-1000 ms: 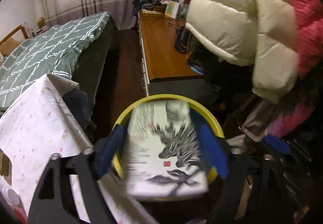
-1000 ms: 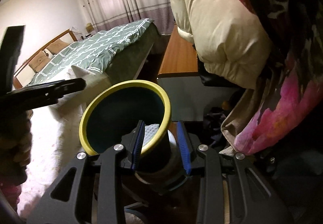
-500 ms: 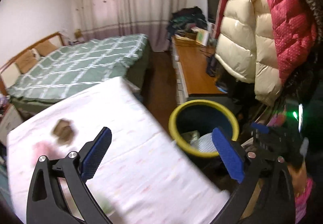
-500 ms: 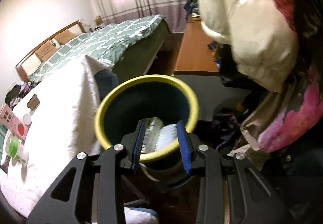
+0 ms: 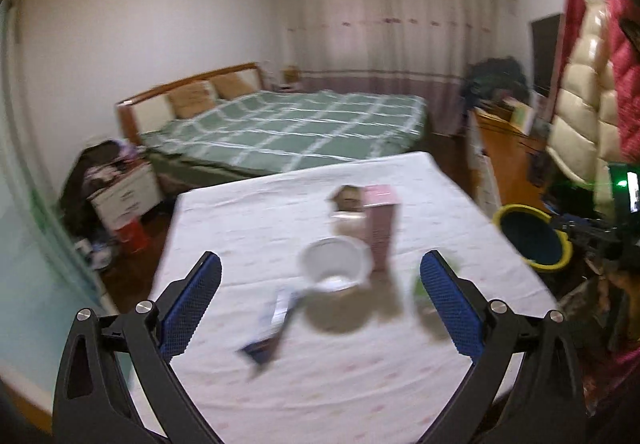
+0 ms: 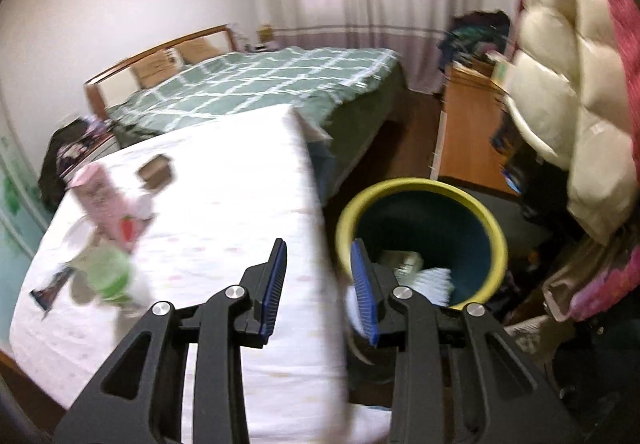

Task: Collect trash
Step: 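Move the right gripper back to the table toward the white tube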

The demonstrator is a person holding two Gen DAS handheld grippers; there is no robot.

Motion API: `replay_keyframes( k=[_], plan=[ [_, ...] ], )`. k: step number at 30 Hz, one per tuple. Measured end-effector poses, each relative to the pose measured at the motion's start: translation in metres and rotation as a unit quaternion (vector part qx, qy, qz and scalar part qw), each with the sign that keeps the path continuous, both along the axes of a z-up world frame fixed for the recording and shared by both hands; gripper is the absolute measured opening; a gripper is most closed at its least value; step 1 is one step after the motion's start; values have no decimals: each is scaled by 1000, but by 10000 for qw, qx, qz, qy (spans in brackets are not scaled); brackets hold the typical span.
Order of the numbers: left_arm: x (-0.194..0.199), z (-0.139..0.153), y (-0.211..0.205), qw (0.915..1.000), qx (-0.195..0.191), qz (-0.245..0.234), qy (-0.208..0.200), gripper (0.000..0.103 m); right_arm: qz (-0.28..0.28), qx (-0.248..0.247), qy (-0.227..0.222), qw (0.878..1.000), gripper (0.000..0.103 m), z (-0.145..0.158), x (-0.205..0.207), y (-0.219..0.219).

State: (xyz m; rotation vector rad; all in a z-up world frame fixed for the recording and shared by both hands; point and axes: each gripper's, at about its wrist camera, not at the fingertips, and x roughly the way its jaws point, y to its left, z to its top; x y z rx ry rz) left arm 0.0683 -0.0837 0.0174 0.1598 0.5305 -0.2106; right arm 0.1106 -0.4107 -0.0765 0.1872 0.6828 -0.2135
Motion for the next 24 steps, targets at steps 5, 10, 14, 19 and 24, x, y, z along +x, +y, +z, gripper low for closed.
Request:
replay_keyframes(
  k=[5,10,14,19,24],
  plan=[
    [-18,0,58,9981,-40,599,-168,98,746,29,-89,9972,32,14,10,72],
    [-27,-4,84,9968,-100,773,-190,98,1569,-9,-49,9876,32,20,19,150],
    [-33,-7,91,9966,-144,787,-205,98,2078,328,61,9776,32,20,34,205],
    [-40,-4,100,9951,-90,922,-338,98,2390,890,246,9666,39,13,61,258],
    [-49,4,117,9914,-78,1208,-488,98,2511,1056,382,9614,42,-1,78,315]
  ],
)
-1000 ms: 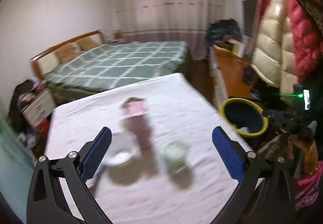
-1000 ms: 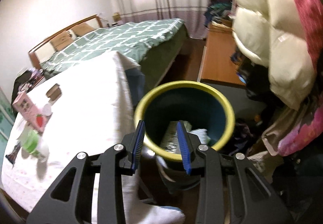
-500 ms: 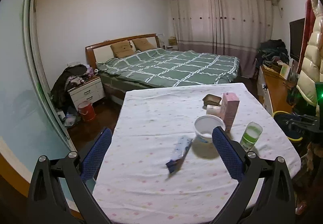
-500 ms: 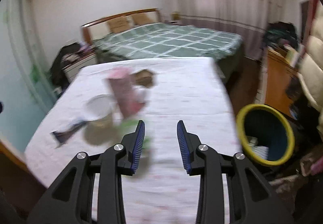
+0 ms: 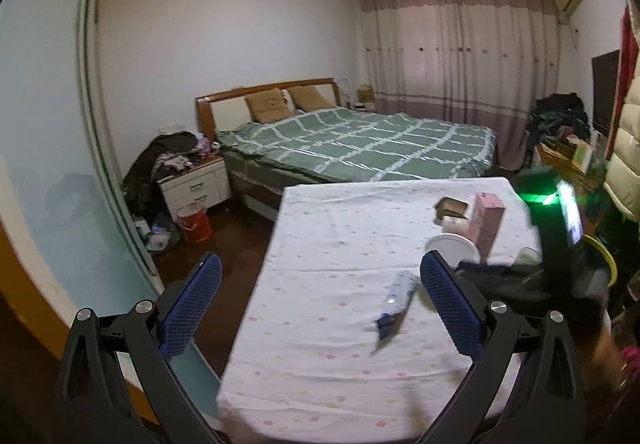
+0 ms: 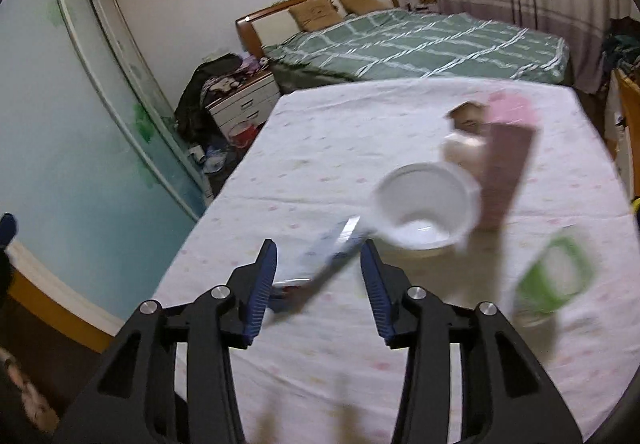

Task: Collect trash
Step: 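Move the right gripper back to the table toward the white tube, then grasp the blue-capped white tube with the right gripper, then carry the tube over the bin and open the right gripper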

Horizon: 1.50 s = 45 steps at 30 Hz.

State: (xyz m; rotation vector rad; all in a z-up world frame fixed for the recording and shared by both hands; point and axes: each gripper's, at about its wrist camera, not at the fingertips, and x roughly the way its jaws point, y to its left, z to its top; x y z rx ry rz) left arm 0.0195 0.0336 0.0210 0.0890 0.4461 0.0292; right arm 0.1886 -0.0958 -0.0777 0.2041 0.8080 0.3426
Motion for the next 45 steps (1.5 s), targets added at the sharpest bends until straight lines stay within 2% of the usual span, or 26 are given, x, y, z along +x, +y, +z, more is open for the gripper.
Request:
replay_keyframes(
  k=[4,7,12,19,24,30,32,34,37,45],
  plan=[
    [-8,2,13,9999,-43,148,-25,98,57,-15,244,9997,45,-22,8,40],
    [-8,-2,17,9998,-46,172,28,98,14,-169,252,9995,52,-32,12,56],
    [-2,-10,19,9997,-97,112,174,98,-118,-564,126,9983,55,-41,16,71],
    [8,-17,18,9995,-196,16,259,98,-124,-914,225,9955,55,-53,14,58],
    [10,-20,18,9993,-245,-6,287,98,-323,-1084,206,9934,55,-57,13,37],
    [11,-23,16,9989,-278,-77,358,98,-4,-1134,396,9928,55,-63,30,47],
    [10,-24,14,9990,-228,-87,361,98,40,-1148,479,9922,54,-66,36,49],
    [11,-26,15,9990,-241,-87,375,98,92,-1106,617,9919,44,-70,42,48],
    [13,-27,17,9987,-279,-72,409,98,159,-1086,655,9918,38,-72,42,46],
    [19,-32,16,9985,-270,-68,480,98,496,-830,502,9941,34,-54,20,29]
  ],
)
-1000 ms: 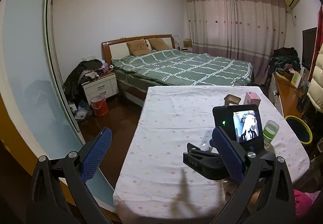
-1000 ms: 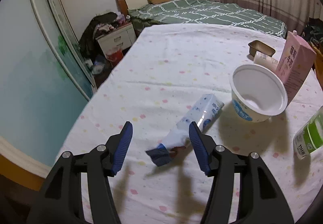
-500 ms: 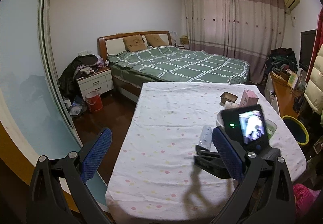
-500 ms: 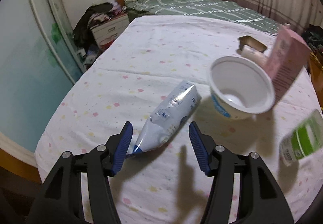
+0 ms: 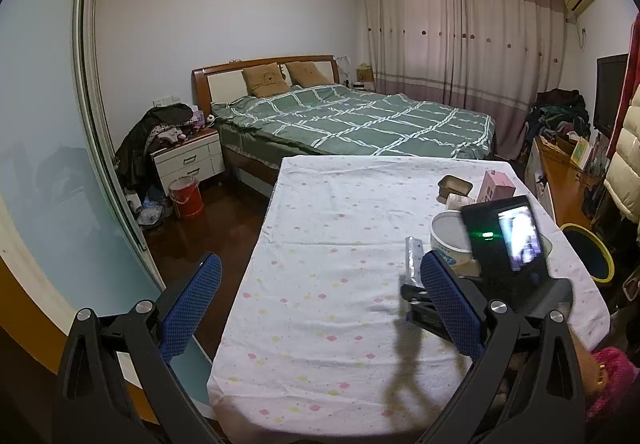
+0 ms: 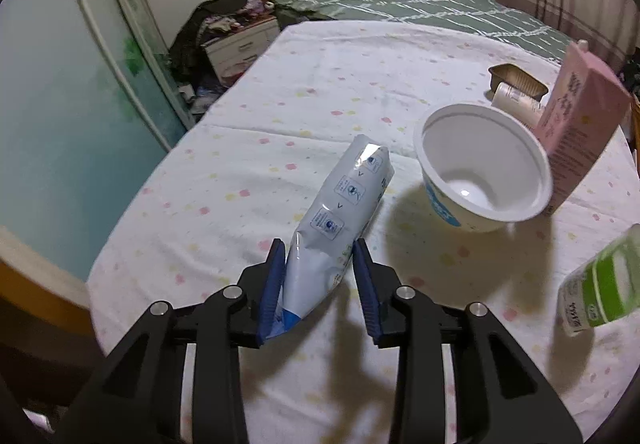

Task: Collect trash
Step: 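Carry the tube over the bin and open the right gripper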

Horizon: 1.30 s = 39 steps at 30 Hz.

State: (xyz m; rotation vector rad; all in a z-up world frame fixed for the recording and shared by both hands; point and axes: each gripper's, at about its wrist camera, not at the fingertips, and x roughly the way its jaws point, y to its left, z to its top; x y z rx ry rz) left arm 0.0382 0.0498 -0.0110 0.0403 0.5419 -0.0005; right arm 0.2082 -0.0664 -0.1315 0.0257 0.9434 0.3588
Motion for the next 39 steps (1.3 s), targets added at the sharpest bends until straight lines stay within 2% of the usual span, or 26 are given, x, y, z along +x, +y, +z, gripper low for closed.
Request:
replay_keyframes(
  k=[4,9,15,20,25,30,39],
  plan=[
    [4,-2,-2,10000,-7,-18,48,98,196,123,-245,9994,34,23,-19,-11],
    [7,-2,-9,9999,58,-71,88,98,180,364,-656,9970,34,59,-36,-38],
    [13,-4,-25,9997,88,-202,142,98,-66,592,-1080,9924,34,97,-52,-91],
    [20,-8,-46,9990,116,-393,196,98,-486,577,-1240,9894,34,111,-58,-145],
    [32,-13,-71,9976,154,-606,284,98,-1186,403,-1361,9827,34,111,-62,-209],
    [44,-17,-95,9961,182,-779,365,98,-1983,41,-1316,9713,34,100,-59,-280],
    [67,-28,-147,9920,178,-1124,541,98,-3130,-418,-711,9462,34,44,-31,-397]
  ],
)
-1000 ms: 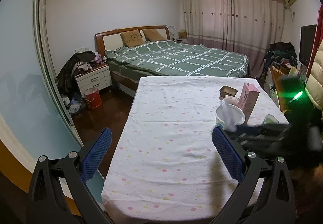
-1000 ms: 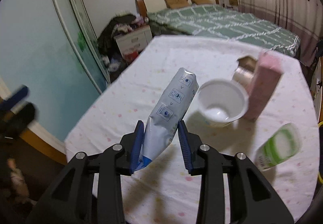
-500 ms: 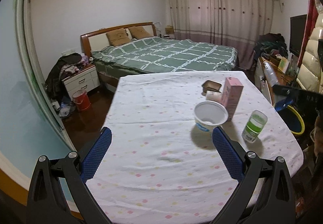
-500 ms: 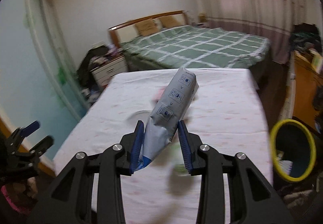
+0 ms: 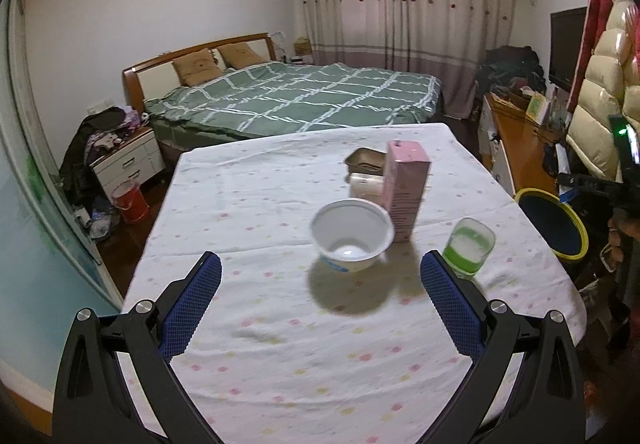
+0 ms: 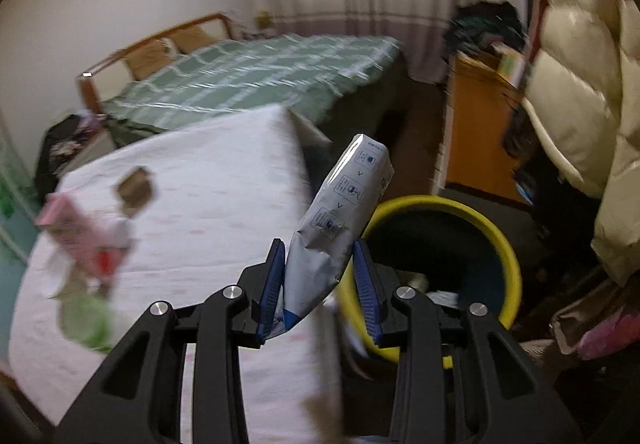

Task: Collect trash
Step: 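Carry the tube over the bin and open the right gripper, then lower the left gripper onto the white plastic bowl and grasp its rim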

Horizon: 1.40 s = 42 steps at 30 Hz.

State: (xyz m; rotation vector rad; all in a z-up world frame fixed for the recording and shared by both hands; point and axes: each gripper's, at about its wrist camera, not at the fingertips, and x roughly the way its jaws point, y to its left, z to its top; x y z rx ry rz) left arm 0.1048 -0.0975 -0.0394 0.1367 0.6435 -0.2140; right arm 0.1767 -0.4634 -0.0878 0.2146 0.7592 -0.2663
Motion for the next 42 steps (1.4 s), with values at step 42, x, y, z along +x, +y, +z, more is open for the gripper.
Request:
replay_keyframes(
  k=[42],
  plan=[
    [117,-108,-40,9898,-194,194,1397,98,-435,433,426,9972,54,-67,5,-72]
  ],
)
